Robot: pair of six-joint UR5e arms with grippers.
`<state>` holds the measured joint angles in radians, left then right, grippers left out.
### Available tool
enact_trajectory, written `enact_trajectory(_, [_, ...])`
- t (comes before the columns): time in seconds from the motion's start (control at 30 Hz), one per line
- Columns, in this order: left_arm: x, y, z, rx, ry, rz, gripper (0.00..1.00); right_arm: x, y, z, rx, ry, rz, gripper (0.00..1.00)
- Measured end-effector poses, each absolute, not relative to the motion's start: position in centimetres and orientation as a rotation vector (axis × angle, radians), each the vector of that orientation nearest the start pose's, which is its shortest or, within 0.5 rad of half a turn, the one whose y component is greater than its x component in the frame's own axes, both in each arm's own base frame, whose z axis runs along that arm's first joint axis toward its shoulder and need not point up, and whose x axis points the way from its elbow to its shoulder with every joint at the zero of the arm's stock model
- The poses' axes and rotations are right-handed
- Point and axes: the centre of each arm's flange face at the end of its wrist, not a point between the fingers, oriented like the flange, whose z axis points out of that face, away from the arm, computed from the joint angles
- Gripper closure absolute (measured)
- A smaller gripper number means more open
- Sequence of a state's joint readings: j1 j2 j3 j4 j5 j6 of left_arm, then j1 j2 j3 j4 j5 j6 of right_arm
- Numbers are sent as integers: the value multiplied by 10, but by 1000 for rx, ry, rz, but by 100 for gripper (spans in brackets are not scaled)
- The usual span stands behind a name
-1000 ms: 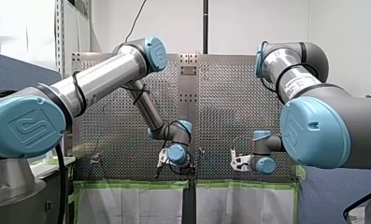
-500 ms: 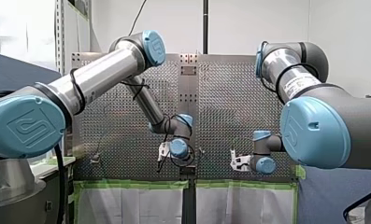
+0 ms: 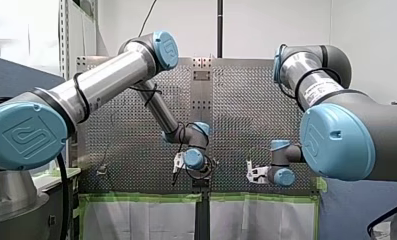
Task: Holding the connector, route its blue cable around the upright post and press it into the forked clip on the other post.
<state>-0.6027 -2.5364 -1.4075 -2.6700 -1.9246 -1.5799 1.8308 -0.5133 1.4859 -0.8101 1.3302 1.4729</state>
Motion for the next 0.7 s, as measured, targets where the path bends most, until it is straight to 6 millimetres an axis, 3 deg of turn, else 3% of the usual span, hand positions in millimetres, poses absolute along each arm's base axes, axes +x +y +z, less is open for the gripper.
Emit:
enact_trajectory(0.43, [490,-468,7,321,1857,-114,2,324,-607,-67,1728,-953,1425,100])
enact_trajectory(0.7, [469,-467,-4,362,1879,-141,2,324,-607,-67,1729,-954,1424,100])
